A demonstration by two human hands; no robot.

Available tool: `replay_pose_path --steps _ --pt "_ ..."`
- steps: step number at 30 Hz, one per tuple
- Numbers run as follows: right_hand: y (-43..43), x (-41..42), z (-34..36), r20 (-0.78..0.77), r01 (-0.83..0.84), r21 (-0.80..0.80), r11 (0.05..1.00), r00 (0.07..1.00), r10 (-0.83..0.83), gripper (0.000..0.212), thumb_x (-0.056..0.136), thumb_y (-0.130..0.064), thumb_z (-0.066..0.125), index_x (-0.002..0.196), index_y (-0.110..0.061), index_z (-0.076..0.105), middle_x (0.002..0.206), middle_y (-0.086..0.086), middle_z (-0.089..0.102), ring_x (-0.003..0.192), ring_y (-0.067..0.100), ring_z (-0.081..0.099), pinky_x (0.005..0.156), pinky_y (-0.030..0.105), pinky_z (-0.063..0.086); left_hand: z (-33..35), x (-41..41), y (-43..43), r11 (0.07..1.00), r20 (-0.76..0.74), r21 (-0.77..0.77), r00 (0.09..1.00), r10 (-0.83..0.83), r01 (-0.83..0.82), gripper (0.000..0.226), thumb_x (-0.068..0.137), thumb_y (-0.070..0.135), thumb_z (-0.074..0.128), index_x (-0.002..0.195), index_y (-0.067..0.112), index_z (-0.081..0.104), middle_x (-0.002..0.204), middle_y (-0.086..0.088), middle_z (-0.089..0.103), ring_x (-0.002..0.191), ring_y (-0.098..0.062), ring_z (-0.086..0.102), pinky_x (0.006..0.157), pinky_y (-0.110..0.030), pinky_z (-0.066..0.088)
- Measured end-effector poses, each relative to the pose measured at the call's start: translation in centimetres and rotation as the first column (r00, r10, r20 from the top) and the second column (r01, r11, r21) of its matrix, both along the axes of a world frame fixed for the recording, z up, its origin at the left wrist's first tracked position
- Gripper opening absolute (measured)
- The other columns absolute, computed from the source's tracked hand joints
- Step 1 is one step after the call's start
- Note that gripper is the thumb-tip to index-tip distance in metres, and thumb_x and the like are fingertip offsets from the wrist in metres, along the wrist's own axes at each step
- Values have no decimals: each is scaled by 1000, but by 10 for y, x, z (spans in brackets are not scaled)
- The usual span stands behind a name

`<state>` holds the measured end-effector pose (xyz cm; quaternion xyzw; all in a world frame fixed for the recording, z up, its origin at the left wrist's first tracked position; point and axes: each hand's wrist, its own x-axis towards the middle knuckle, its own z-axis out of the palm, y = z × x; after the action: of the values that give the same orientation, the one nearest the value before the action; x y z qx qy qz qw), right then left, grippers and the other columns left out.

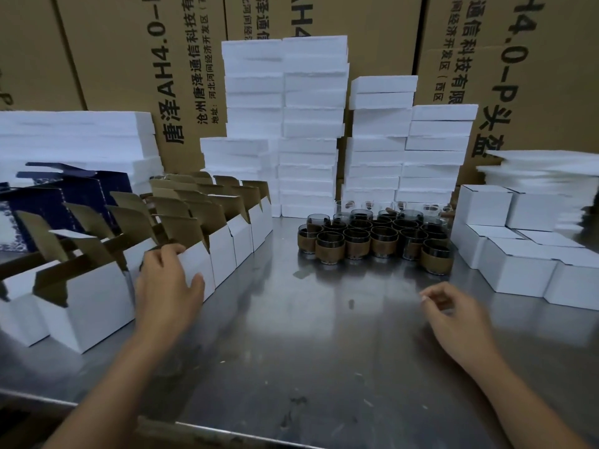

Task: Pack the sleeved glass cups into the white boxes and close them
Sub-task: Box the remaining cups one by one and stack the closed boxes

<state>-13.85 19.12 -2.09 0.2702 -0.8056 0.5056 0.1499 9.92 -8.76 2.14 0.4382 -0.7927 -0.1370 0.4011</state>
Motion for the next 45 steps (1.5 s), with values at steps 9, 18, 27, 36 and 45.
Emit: replay_pose_path --steps 9,18,27,36,45 --pt "-1 -2 -3 -18 3 -7 1000 1000 -3 23 82 -3 63 69 -22 59 69 -7 63 69 6 57 63 17 41 9 -14 27 986 -90 -115 987 -135 125 39 86 8 63 119 21 48 98 -2 61 95 -33 57 79 -49 53" --pt "-1 7 3 -3 -104 -57 993 995 104 24 83 -1 64 76 -24 59 74 -6 62 73 6 57 61 5 38 15 -79 116 828 -115 -222 830 -546 515 31 85 7 60 111 22 53 101 2 61 88 -20 57 72 -33 47" --pt "-12 13 2 198 -416 -95 904 882 427 89 75 -26 77 140 -40 17 124 -24 43 103 -20 47 72 3 43 4 -126 177 754 54 -239 784 -618 611 35 89 10 51 123 19 47 114 -5 62 96 -31 60 75 -37 46" --pt "-17 -1 1 224 -351 -164 922 897 381 81 66 -31 82 129 -37 31 126 -23 45 113 -8 46 77 9 41 -2 -145 151 724 -213 -356 703 -678 591 38 87 30 56 121 17 44 119 4 45 109 -8 45 88 -14 39" --pt "-12 -7 4 272 -418 -134 899 857 439 82 69 -30 79 138 -37 36 136 -20 46 126 -1 43 101 25 40 -27 -163 121 443 -509 376 580 -636 814 56 90 32 60 139 32 32 131 17 41 114 7 41 75 -3 34"
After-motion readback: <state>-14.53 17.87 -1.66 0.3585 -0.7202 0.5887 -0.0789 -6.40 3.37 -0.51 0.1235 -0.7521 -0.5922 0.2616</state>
